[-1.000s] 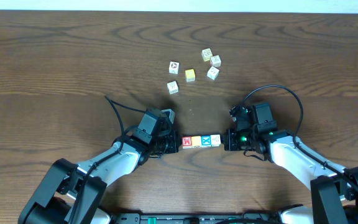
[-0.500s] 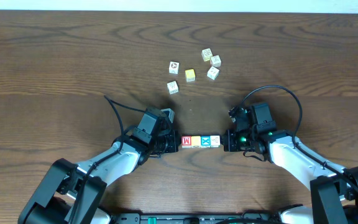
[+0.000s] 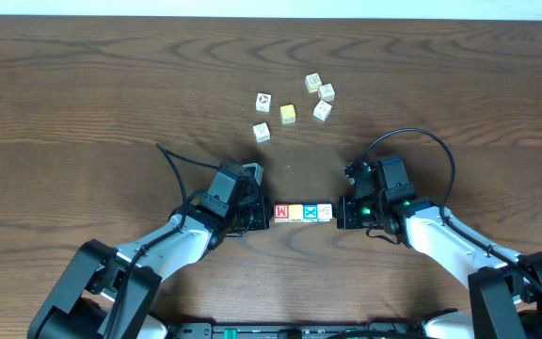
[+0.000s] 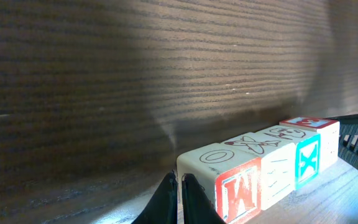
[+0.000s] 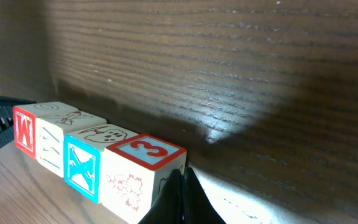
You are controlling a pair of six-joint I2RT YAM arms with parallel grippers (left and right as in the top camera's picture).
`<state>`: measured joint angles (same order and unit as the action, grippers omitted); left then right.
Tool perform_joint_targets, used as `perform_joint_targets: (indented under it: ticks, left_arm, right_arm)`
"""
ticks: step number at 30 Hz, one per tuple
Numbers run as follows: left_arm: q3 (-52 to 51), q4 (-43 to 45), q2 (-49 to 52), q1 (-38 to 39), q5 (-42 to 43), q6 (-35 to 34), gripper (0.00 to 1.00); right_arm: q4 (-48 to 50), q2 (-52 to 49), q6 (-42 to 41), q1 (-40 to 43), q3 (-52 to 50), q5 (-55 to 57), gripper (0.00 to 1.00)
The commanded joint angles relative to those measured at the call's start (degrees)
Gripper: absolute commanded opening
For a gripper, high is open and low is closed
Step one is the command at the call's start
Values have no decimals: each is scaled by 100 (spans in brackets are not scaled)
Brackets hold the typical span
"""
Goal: Lift 4 blocks
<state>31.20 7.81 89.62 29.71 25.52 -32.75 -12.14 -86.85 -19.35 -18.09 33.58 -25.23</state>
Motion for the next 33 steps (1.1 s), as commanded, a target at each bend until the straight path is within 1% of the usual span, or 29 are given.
perform_joint_targets:
  ticks: [1, 8, 15, 21, 25, 33]
  left_arm:
    - [15, 164, 55, 103, 518, 92, 7]
    - [15, 177, 55, 103, 538, 92, 7]
    - [17, 284, 55, 103, 667, 94, 7]
    - [20, 411, 55, 103, 754, 90, 7]
    - [20, 431, 55, 103, 817, 90, 7]
    - [20, 433, 55, 101, 817, 94, 7]
  right_arm:
    - [146, -28, -164, -326, 22, -896, 1]
    - [214, -28, -254, -525, 22, -793, 1]
    - [256, -28, -293, -527, 22, -791, 1]
    - [476, -28, -343, -527, 22, -1154, 1]
    - [573, -28, -485, -527, 22, -1178, 1]
    - [570, -28, -481, -527, 22, -1279, 1]
